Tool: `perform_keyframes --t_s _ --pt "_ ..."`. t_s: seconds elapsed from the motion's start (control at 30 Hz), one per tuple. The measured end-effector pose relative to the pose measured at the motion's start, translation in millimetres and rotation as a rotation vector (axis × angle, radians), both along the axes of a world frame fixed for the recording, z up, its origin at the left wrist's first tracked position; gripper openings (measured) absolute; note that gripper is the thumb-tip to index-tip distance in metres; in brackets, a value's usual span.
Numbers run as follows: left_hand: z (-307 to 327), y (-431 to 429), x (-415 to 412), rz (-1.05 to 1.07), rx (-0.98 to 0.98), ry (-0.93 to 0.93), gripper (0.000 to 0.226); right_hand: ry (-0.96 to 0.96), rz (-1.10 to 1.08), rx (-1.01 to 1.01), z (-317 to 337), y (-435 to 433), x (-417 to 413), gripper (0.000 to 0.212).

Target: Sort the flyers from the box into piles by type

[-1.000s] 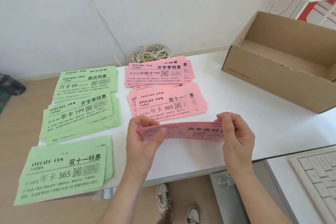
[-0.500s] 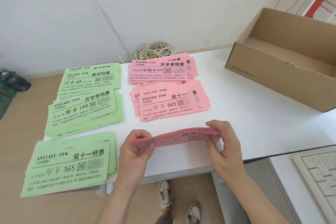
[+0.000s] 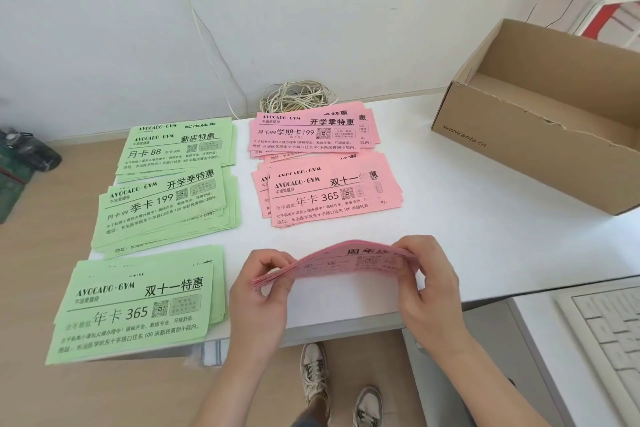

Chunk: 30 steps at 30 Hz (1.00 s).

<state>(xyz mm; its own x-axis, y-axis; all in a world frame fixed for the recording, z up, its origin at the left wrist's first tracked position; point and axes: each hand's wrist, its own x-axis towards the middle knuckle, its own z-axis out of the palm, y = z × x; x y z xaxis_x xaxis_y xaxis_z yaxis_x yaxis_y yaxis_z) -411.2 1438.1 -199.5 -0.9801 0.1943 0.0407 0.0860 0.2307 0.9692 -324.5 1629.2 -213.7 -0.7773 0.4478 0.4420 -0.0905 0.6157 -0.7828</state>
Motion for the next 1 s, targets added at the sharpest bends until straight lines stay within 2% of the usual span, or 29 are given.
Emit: perform_keyframes --t_s 0.1,0.2,0.33,0.47,0.6,0.7,0.83,0.93,1.0 --pt "0 -3 2 -0.019 -0.129 -0.04 0.035 -0.05 0.004 -0.032 4 -1 -2 0.042" --pt "6 -2 4 0.052 -0.154 -0.117 0.032 -0.163 0.003 -0.141 19 4 -3 0.053" --pt "5 0 11 0.027 -0.4 -0.105 0.064 -0.441 -0.071 -0.282 23 5 -9 0.061" --pt "7 -2 16 -0.068 -0.632 0.022 0.078 -0.558 -0.149 -0.189 20 -2 -13 0.056" --pt "7 -14 18 -0.224 -0.782 0.032 0.099 -0.613 -0.163 -0.025 23 0 -13 0.056" --pt "5 -18 21 -0.259 -0.889 0.091 0.097 -0.656 -0.138 0.127 22 2 -12 0.054" --pt "7 -19 24 -0.264 -0.938 0.125 0.092 -0.705 -0.107 0.21 20 6 -10 0.052" --pt "17 -21 20 -0.306 -1.146 0.181 0.109 -0.755 -0.059 0.228 23 8 -8 0.061" --pt "24 -18 11 -0.39 -1.252 0.243 0.121 -0.818 -0.023 0.255 28 12 -5 0.079"
